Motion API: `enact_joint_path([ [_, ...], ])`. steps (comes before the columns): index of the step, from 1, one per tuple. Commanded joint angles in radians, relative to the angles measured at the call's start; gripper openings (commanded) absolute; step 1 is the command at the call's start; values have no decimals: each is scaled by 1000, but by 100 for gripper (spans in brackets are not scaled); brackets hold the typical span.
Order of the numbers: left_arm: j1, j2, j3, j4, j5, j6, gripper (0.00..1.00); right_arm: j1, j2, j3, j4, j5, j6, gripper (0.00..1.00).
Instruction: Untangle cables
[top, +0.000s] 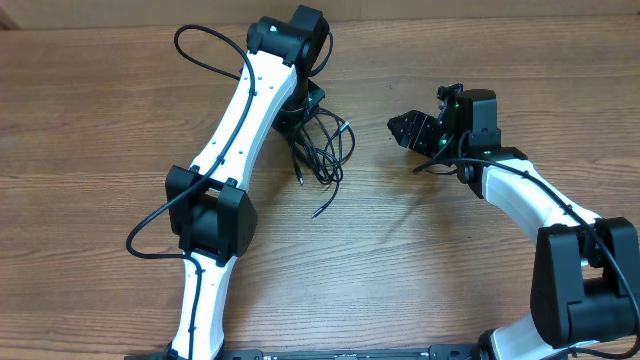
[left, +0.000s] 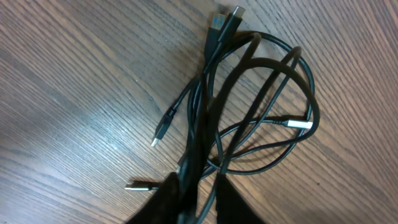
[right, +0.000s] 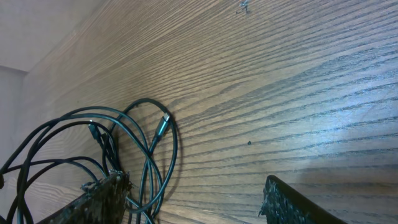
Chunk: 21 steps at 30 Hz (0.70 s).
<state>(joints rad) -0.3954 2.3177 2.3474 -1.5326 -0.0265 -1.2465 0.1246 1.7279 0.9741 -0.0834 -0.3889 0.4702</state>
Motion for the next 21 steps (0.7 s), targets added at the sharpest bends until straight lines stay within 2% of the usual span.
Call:
enact_joint_path([
  [1,-3,18,-8,0,2,5,11,-2,0,8,2,-6,-8,69],
  [3,-3,18,-8,-1,2,5,4,-2,0,8,2,-6,-8,69],
  [17,-1,16,23,0,19,5,4,-2,0,8,3,-25,-8,69],
  [19,-1,16,24,2,20,5,13,-2,0,8,3,-25,-8,69],
  [21,2,16,24,0,20,6,16,-2,0,8,3,-24,-8,69],
])
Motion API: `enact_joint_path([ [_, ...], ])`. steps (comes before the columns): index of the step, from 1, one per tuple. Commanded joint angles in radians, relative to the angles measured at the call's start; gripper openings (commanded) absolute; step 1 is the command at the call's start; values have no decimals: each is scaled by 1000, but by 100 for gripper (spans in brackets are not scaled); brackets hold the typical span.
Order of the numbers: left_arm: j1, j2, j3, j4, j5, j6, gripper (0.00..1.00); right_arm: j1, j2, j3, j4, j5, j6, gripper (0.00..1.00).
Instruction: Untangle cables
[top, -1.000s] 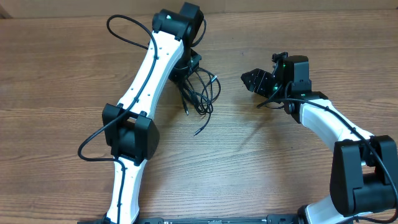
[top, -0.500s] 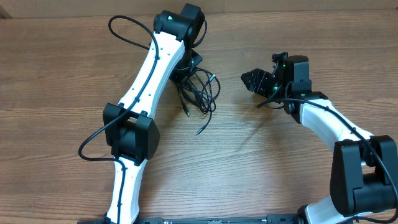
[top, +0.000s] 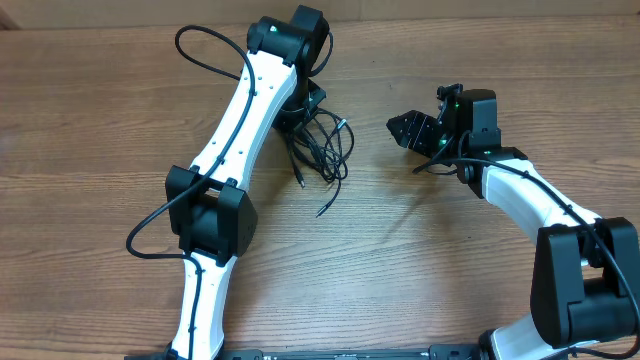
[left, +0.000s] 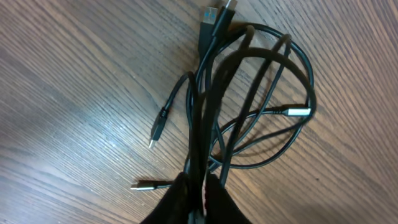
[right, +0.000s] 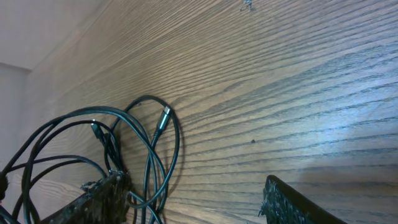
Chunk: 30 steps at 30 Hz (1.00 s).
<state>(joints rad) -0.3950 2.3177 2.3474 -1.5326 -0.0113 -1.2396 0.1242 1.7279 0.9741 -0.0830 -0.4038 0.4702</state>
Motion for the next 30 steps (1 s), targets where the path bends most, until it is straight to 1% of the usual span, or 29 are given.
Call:
enact_joint_path([
  [1,2,16,24,0,5,6,16,-1,0,8,2,-10,-8,69],
  [4,4,16,24,-5,5,6,16,-1,0,8,2,-10,-8,69],
  [7,4,16,23,-7,5,6,10,-1,0,8,2,-10,-8,69],
  [10,4,16,24,-7,5,6,9,-1,0,8,2,-10,-8,69],
  [11,4,16,24,-7,5,6,11,-1,0,8,2,-10,-8,69],
  [12,4,16,24,-7,4,6,18,-1,0,8,2,-10,-8,69],
  [13,4,16,24,-7,3,6,29,-1,0,8,2,-10,-8,69],
  [14,4,16,24,-7,1,6,37,-1,0,8,2,-10,-8,69],
  [15,5,16,24,-7,1,6,41,-1,0,8,2,-10,-8,69],
  [20,23,16,24,-7,13,22,46,-1,0,8,2,-10,-8,69],
  [22,29,16,24,-7,26,29,42,-1,0,8,3,-10,-8,69],
  [25,38,16,24,-5,28,29,29,-1,0,8,2,-10,-8,69],
  [27,42,16,24,-5,31,29,24,-1,0,8,2,-10,-8,69],
  [30,42,16,24,-3,32,29,20,-1,0,8,2,-10,-8,69],
])
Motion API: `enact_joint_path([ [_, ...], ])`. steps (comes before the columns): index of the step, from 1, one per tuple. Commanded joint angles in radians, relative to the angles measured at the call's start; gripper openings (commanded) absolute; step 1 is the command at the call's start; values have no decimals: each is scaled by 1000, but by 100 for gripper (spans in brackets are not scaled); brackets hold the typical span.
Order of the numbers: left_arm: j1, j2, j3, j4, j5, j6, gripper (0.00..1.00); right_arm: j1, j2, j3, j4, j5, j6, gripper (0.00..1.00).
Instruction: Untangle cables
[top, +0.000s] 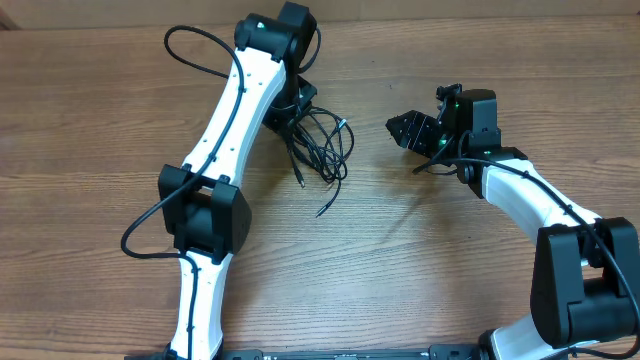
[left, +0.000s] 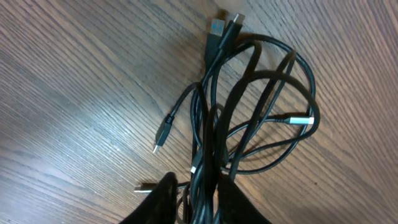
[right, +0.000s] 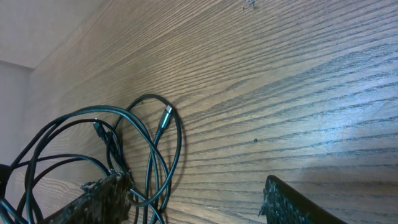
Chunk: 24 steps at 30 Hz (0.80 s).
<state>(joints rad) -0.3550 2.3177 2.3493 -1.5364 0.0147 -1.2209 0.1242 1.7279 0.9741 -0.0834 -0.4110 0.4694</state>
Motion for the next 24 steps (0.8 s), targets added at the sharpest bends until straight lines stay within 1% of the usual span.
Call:
enact_joint_path([
  [1,2,16,22,1,6,10,19,-1,0,8,3,-2,-7,69],
  [6,1,16,22,1,13,10,18,-1,0,8,3,-2,-7,69],
  [9,2,16,22,0,14,10,6,-1,0,8,3,-2,-7,69],
  [10,2,16,22,1,14,10,4,-1,0,8,3,-2,-7,69],
  [24,2,-10,29,-3,28,10,4,-1,0,8,3,-2,-8,69],
])
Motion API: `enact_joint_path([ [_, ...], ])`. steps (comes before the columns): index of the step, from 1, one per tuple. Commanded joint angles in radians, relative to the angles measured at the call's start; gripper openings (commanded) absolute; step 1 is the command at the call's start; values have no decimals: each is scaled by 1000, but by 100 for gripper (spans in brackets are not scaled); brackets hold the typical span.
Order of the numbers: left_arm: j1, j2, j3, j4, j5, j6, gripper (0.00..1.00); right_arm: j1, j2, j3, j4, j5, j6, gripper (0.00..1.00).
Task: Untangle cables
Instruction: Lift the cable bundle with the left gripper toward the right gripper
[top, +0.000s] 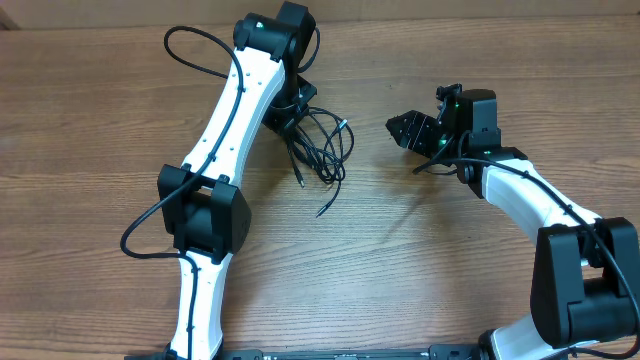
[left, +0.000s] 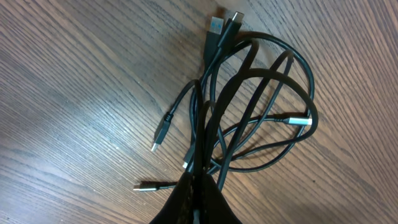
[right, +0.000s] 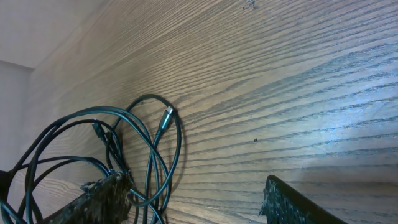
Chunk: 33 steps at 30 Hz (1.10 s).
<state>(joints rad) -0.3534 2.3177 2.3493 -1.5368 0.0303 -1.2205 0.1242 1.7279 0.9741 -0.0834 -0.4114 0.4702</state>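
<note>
A tangle of thin black cables (top: 322, 145) lies on the wooden table, right of my left gripper (top: 290, 112). In the left wrist view the loops (left: 261, 112) fan out from my left gripper (left: 198, 199), which is shut on several strands. Silver-tipped plugs stick out: a pair at the top (left: 219, 25), one on the right (left: 301, 120), one by the fingers (left: 146, 186). My right gripper (top: 398, 128) stands open to the right of the tangle, apart from it. In the right wrist view the cables (right: 149, 143) loop behind my right gripper's left finger (right: 106, 193).
The table (top: 450, 270) is bare wood around the tangle. One loose cable end (top: 325, 205) trails toward the front. The left arm's own black lead (top: 190, 50) arches at the far left. The table's far edge runs just behind the left wrist.
My left gripper's fingers stood apart around the strands and are now pressed together on them. The arms and the tangle sit where they were.
My left gripper stood open around strands at the tangle's near side, then shut on them. Later it was open again, the left arm shifted slightly left and the loops a little rearranged. Now it is shut on the strands. My right gripper stayed open, unmoved.
</note>
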Motion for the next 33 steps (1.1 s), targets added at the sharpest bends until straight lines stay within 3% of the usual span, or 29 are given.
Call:
enact_joint_path([
  [1,1,-22,37,-2,7,9,4,-1,0,8,3,-1,-8,70],
  [24,0,-380,182,64,-122,66,4,-1,0,8,4,-2,-8,70],
  [30,-1,-399,177,71,-254,65,4,-1,0,8,7,-7,-8,70],
  [33,-1,-372,170,60,-247,64,4,-1,0,8,20,-60,-43,73],
])
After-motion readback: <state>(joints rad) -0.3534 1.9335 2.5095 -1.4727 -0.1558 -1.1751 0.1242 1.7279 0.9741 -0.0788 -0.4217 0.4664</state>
